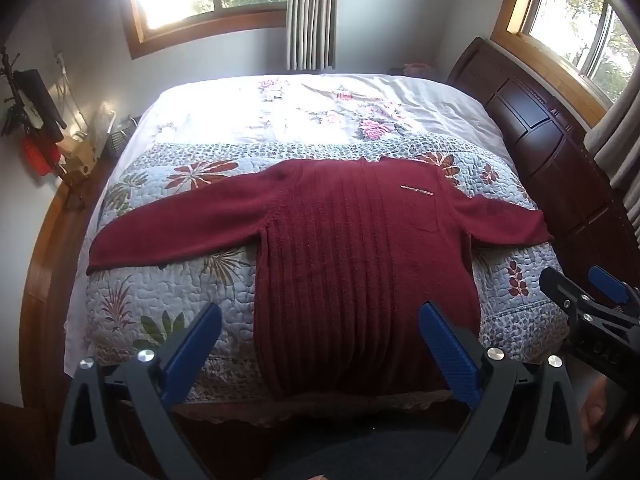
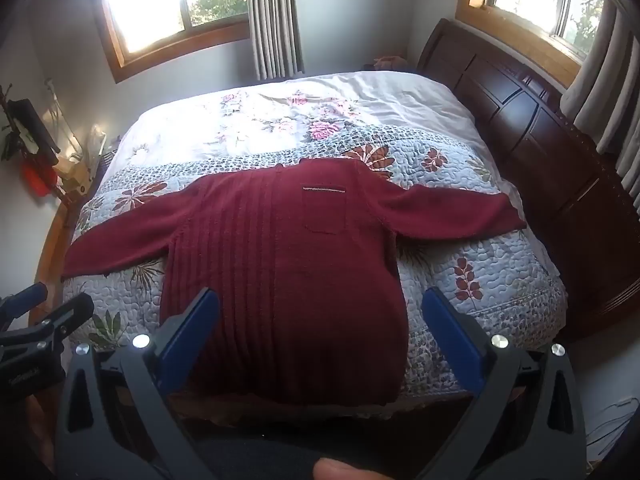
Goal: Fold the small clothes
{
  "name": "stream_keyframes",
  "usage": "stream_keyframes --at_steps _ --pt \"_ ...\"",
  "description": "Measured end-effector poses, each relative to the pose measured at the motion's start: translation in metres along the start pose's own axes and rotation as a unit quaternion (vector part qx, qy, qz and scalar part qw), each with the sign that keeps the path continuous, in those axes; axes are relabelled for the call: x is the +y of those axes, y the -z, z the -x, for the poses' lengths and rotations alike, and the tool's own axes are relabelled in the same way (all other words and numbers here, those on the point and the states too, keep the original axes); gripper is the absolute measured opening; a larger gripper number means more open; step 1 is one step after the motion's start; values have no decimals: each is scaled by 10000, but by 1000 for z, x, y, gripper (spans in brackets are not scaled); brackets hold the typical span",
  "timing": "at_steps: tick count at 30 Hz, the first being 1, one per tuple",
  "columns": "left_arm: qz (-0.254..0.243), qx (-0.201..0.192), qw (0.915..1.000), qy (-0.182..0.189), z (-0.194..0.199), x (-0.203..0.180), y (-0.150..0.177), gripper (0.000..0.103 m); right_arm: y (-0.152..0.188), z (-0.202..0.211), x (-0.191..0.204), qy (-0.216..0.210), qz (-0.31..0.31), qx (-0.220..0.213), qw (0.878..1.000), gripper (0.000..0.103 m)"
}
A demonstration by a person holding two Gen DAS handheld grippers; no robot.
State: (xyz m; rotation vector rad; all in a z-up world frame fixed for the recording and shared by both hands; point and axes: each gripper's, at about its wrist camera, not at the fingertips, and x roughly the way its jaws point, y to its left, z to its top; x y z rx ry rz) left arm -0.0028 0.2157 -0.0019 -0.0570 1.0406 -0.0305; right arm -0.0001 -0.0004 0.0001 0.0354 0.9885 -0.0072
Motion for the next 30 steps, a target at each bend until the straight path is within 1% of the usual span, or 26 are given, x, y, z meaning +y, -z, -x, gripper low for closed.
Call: stream_keyframes --at_steps 8,11,19,30 --pt "-30 -30 10000 -3 3 -1 2 99 -1 -1 1 43 9 13 10000 100" --pt "-9 -10 10000 29 -1 1 0 99 -3 10 4 45 -3 -6 10000 100" --pt "-7 -92 10000 29 10 -2 3 99 0 8 0 26 -14 -43 10000 100" --pt "-2 -120 9999 39 9 -2 2 99 1 4 -4 -5 -61 -29 10000 100"
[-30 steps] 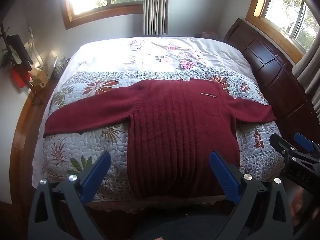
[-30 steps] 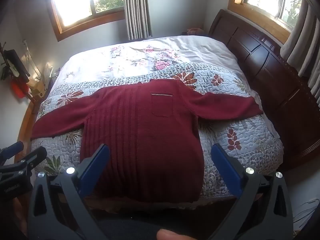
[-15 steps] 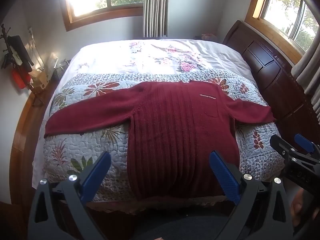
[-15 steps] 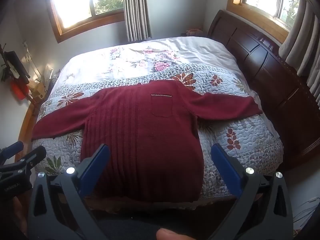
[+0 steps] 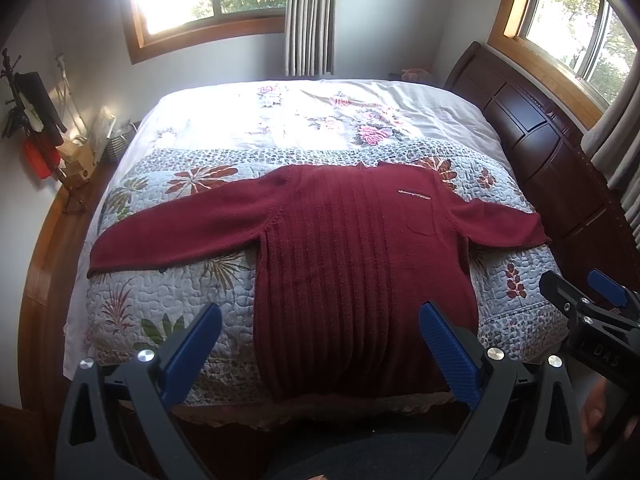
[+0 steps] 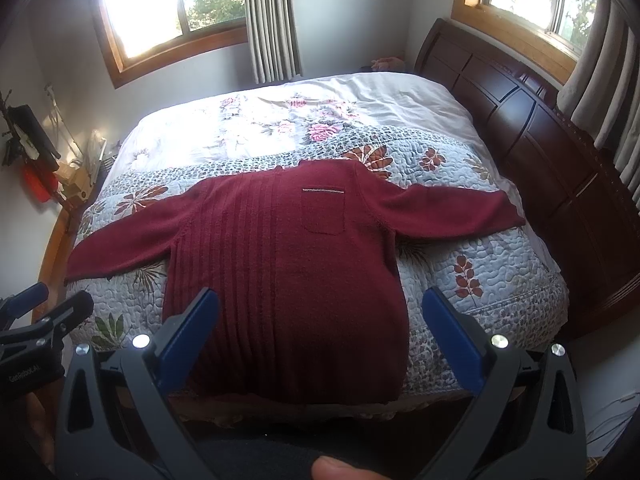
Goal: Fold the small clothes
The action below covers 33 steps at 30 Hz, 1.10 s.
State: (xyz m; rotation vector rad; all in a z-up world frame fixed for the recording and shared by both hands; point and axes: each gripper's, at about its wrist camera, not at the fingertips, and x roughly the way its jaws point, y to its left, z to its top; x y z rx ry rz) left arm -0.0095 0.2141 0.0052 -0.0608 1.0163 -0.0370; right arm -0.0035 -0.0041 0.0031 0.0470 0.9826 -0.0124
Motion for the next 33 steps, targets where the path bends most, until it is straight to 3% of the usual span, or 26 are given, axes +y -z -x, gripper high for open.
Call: stream_keyframes --at_steps 33 --pt "-21 -7 10000 7 -7 -1 -10 99 -2 -6 0 1 -19 -13 10000 100"
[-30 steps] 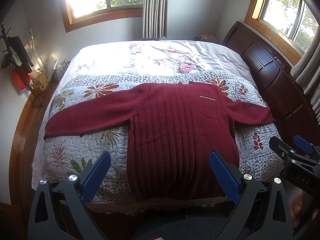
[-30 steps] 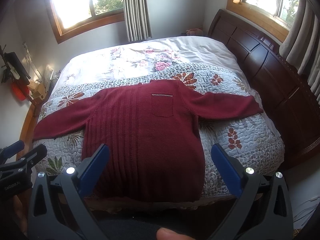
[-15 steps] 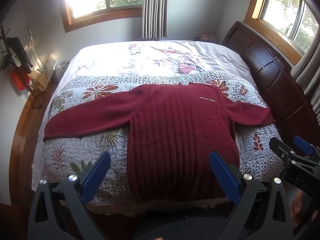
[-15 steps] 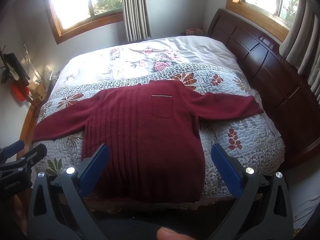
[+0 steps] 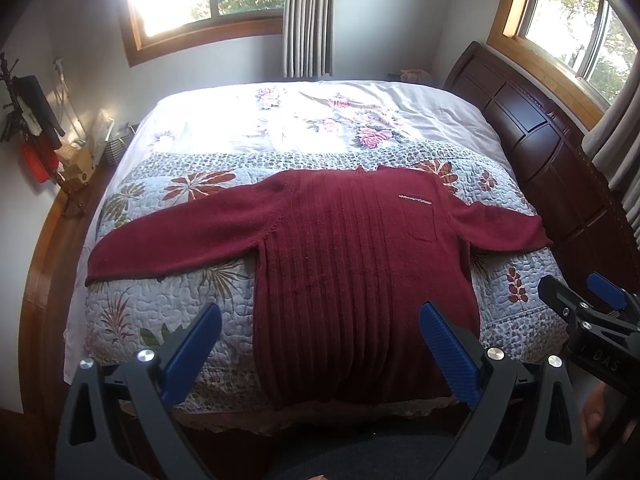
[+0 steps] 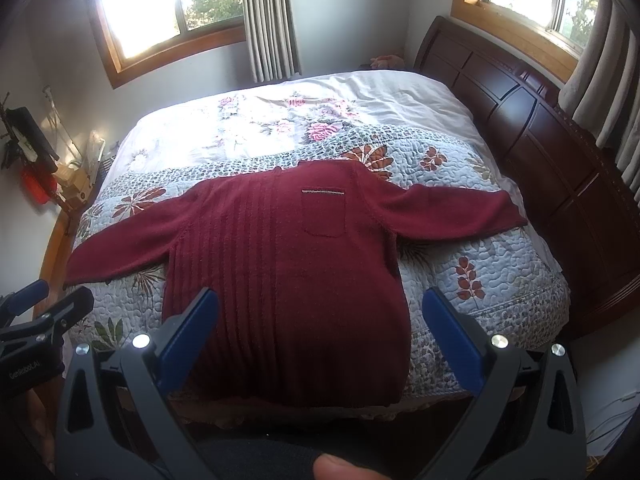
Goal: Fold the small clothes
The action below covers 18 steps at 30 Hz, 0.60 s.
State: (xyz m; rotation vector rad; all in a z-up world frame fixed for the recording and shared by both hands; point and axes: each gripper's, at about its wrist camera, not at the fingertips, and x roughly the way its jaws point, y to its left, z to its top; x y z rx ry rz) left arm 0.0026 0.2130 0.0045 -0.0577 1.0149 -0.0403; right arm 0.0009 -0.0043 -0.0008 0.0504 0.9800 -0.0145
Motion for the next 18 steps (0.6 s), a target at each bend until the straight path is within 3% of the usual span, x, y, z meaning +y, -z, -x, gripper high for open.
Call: stream_keyframes --at_steps 18 --pt "3 -16 10000 11 -2 -1 -4 99 -2 -4 -1 9 -4 -6 10000 100"
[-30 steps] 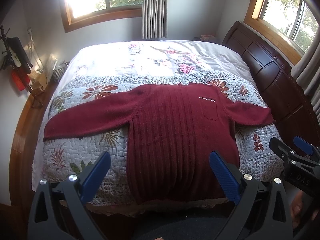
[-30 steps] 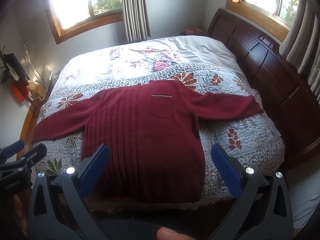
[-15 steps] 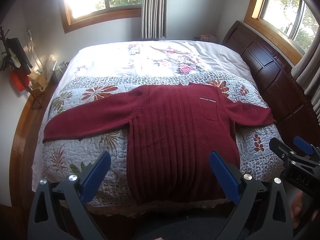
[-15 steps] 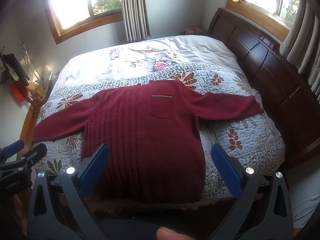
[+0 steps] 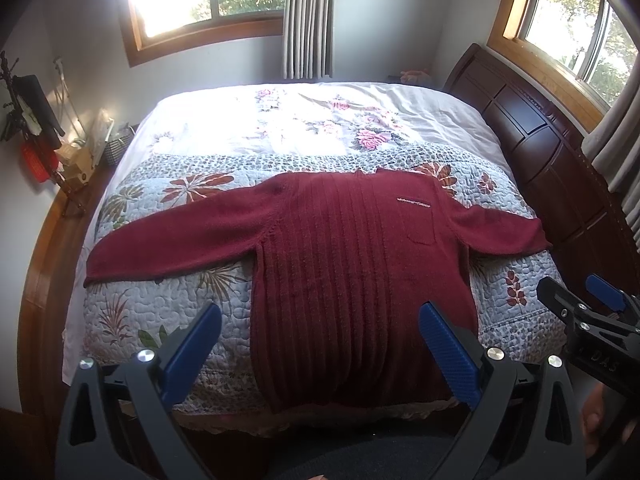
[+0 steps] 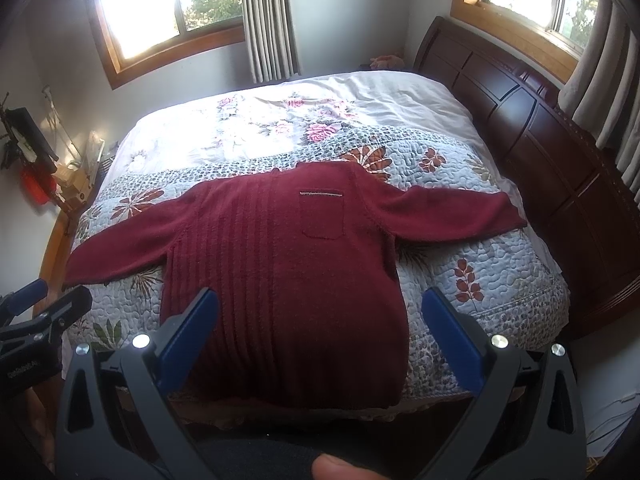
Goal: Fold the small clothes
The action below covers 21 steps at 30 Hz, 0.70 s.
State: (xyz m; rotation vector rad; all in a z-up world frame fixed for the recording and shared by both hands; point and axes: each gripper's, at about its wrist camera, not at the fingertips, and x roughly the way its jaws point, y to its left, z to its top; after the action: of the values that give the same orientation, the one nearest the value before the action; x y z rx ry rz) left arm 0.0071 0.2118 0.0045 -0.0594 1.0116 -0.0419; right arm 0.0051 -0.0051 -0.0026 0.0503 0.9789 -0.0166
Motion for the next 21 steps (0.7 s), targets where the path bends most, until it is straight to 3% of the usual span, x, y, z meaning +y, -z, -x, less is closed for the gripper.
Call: stream_keyframes --at_steps 21 --pt "-30 90 9999 92 -17 -14 -8 99 -7 -12 -15 40 -42 72 10000 100"
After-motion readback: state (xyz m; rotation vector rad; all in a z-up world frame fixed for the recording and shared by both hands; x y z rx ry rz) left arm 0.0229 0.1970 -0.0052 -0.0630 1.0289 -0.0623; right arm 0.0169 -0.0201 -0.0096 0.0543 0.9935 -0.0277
